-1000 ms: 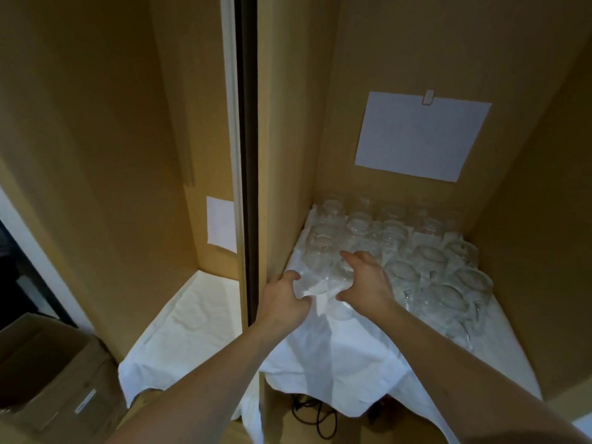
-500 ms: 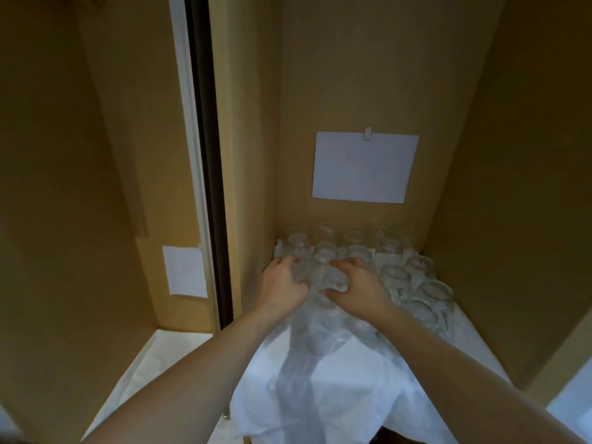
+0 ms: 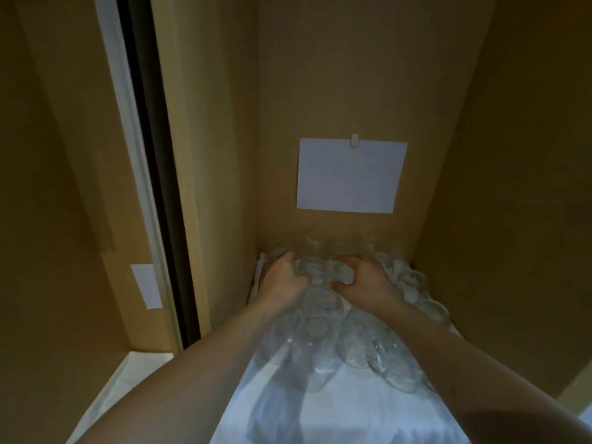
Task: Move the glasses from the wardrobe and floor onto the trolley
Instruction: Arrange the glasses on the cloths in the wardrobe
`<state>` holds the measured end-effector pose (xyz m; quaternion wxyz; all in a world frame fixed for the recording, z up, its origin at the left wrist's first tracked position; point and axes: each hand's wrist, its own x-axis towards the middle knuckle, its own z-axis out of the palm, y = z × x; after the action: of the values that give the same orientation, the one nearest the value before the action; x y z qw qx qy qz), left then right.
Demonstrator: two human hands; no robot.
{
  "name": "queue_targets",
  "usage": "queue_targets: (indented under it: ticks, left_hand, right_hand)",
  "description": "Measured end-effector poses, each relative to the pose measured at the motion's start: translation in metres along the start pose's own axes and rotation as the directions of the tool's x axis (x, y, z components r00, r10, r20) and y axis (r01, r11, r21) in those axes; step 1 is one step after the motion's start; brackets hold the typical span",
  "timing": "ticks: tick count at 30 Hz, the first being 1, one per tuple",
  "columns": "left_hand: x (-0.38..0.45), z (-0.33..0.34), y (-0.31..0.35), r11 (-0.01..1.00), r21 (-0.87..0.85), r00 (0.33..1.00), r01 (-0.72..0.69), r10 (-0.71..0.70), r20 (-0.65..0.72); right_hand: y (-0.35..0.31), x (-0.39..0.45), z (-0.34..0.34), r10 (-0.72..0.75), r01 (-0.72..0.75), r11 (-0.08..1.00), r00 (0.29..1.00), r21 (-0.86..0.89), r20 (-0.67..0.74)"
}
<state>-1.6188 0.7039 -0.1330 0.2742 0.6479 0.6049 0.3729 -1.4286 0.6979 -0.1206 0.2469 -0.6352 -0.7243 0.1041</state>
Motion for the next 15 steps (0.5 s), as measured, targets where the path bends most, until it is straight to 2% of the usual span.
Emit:
queue_targets:
  ticks: [2,5,8,15]
  left_hand:
    - [0.016,0.002,0.001,0.998,-0.058,1.000,0.028,-0.028,0.009]
    - [0.047,0.007,0.004,0.996,-0.071,0.998,0.047,-0.051,-0.047]
    - [0.074,0.010,0.002,0.993,0.026,0.990,0.114,-0.111,-0.092]
    - [0.129,0.016,-0.007,0.977,0.157,0.984,0.147,-0.128,-0.124]
  right_hand:
    - [0.006,0.019,0.003,0.001,-0.002,1.000,1.000,0.005,0.028]
    - [0.014,0.046,0.007,-0.005,0.003,0.999,0.999,0.038,0.047]
    - [0.024,0.074,0.011,-0.038,0.035,0.998,0.998,0.054,0.056]
    - [0.052,0.137,0.024,-0.060,0.049,0.995,0.991,0.091,0.122]
